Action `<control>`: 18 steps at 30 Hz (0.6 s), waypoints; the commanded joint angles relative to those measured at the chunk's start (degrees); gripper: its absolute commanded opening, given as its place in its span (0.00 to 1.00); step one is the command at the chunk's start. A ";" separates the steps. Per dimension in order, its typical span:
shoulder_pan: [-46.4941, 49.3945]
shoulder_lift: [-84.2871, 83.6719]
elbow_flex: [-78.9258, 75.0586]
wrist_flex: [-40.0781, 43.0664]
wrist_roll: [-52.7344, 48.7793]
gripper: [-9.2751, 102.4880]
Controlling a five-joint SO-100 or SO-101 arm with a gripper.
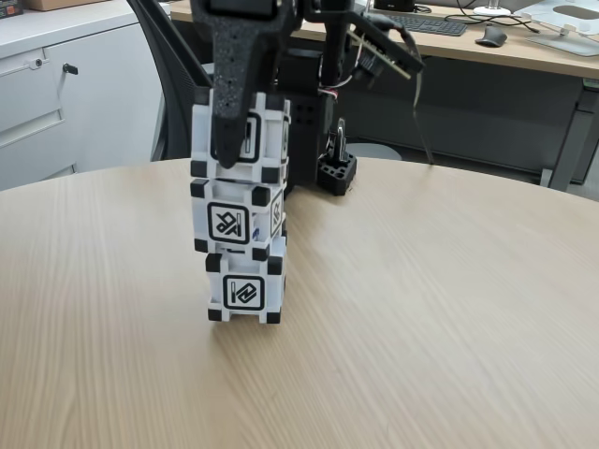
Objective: Stack cubes from left to right.
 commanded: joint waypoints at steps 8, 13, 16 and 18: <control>-0.18 -0.09 -1.58 0.70 -2.72 0.15; -0.18 -0.09 -1.58 0.70 -3.08 0.35; 0.00 -0.09 -1.41 0.70 -3.60 0.39; 0.00 -0.09 -1.23 0.70 -3.78 0.41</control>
